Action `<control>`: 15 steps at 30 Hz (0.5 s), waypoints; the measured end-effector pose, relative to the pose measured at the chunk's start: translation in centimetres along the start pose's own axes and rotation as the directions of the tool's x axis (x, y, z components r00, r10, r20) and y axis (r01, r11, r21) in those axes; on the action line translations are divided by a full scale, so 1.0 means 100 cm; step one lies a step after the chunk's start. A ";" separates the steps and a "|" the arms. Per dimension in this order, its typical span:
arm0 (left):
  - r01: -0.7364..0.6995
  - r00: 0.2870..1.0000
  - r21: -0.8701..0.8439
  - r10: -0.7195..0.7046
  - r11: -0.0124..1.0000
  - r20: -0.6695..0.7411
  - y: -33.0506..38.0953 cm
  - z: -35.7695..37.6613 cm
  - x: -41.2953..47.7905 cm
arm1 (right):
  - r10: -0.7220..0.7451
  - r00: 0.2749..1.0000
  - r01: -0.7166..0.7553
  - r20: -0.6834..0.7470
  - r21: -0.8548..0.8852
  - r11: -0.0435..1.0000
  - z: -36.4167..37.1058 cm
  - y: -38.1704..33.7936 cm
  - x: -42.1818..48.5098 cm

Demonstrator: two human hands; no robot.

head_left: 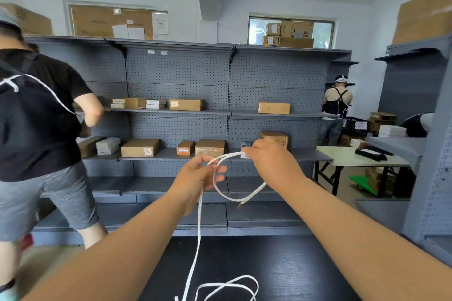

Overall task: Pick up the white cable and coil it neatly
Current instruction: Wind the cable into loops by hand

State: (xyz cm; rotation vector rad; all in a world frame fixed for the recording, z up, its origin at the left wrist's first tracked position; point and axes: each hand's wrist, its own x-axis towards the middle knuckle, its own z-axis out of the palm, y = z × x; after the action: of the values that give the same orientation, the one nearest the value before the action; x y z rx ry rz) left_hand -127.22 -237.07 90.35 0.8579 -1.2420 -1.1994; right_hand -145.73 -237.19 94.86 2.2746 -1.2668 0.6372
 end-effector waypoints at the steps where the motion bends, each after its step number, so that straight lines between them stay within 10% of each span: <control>1: -0.012 1.000 0.004 0.012 1.000 -0.003 0.000 0.001 0.000 | 0.004 1.000 -0.004 -0.018 0.009 1.000 0.000 0.000 0.001; 15: -0.028 0.998 0.209 0.040 0.977 -0.054 -0.007 -0.002 -0.003 | 0.211 0.974 -0.210 -0.082 0.021 0.977 -0.006 -0.004 0.009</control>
State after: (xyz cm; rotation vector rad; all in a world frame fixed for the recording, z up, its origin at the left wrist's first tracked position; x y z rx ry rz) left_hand -127.12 -236.95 89.56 1.0135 -1.3461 -1.0216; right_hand -145.08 -237.26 95.88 2.1156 -1.4790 0.8076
